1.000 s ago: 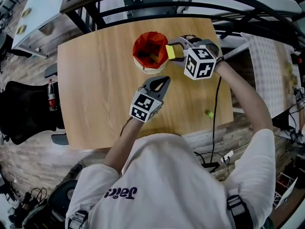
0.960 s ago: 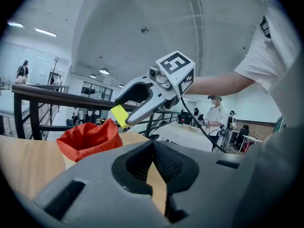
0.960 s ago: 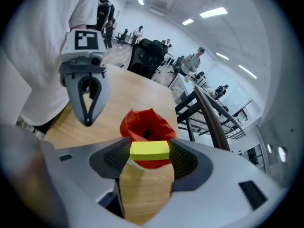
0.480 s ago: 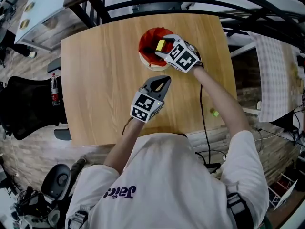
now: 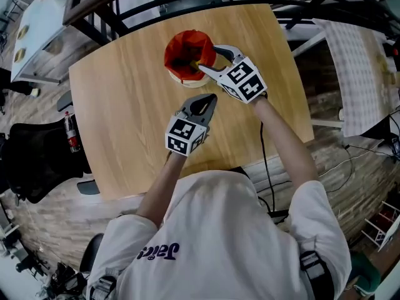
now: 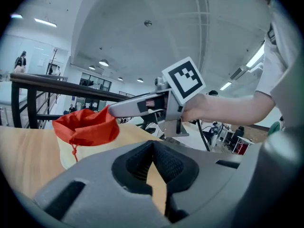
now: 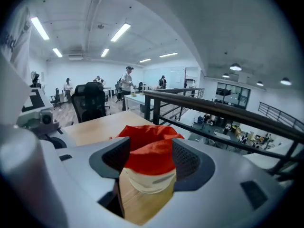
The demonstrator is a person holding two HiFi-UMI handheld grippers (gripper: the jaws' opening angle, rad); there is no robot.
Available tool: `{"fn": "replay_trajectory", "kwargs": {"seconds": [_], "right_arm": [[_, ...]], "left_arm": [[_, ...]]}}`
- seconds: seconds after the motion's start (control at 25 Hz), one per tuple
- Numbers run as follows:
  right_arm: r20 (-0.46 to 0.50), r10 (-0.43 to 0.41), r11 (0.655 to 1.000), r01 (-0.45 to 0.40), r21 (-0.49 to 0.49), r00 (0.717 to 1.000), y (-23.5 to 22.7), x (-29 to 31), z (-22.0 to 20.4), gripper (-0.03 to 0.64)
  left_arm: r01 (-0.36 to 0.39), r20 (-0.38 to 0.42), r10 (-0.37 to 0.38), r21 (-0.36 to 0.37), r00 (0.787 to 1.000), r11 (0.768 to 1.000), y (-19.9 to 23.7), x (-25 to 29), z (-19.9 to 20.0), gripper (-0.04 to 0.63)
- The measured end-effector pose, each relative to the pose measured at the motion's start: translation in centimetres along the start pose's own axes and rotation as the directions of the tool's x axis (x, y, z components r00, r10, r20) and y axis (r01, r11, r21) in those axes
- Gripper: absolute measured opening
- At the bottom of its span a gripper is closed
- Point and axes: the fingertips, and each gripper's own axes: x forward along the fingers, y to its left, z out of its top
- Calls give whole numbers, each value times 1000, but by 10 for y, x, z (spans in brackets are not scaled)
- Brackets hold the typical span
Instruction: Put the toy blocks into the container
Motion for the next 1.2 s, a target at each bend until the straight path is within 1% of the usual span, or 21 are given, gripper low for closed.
{"fn": "replay_trajectory", "kwargs": {"seconds": [0.12,0.24,0.32,0.4,0.48,0.6,0.72,0.8,0.84,0.92,1.04,1.08,1.2], "right_arm": [[40,-53,995,50,88,998,-3,-33,-18,267],[40,-123,978,114,175,992,-5,-70,-51,267],[17,-188,954,178,239,982,-6,-96,-82,266],[-6,-258,919,247,306,966,-6,-120,-112,265],[-26,-334,869,319,379,942,-4,-141,-142,265],[-75,-445,776,425,466,893,3,-171,-187,265],[-126,-531,659,502,561,838,10,-200,-230,267],[-154,-566,583,526,619,810,18,-215,-257,265],[-170,-579,552,537,637,797,22,-221,-270,265],[-212,-600,501,569,652,771,31,-231,-294,265],[-278,-626,435,622,651,728,44,-246,-327,265],[-297,-630,415,634,652,717,48,-249,-337,265],[-340,-631,362,653,665,697,58,-254,-364,265]], "left_arm": [[35,-11,-35,0,999,999,-13,8,-6,8],[88,-32,-88,13,996,996,-34,20,-14,8],[136,-54,-135,22,989,990,-50,29,-19,8],[173,-72,-171,27,983,985,-64,40,-25,8],[208,-89,-204,31,975,978,-78,50,-31,8],[247,-114,-241,42,964,968,-96,60,-41,8],[278,-133,-269,53,954,959,-116,69,-51,8],[300,-149,-288,58,946,952,-129,74,-58,8],[311,-157,-299,59,941,949,-136,76,-62,8],[334,-173,-320,61,932,941,-148,80,-69,8],[365,-197,-347,67,917,929,-166,86,-79,8],[374,-203,-354,67,913,925,-171,87,-81,8],[391,-216,-369,70,904,918,-183,92,-86,8]]}}
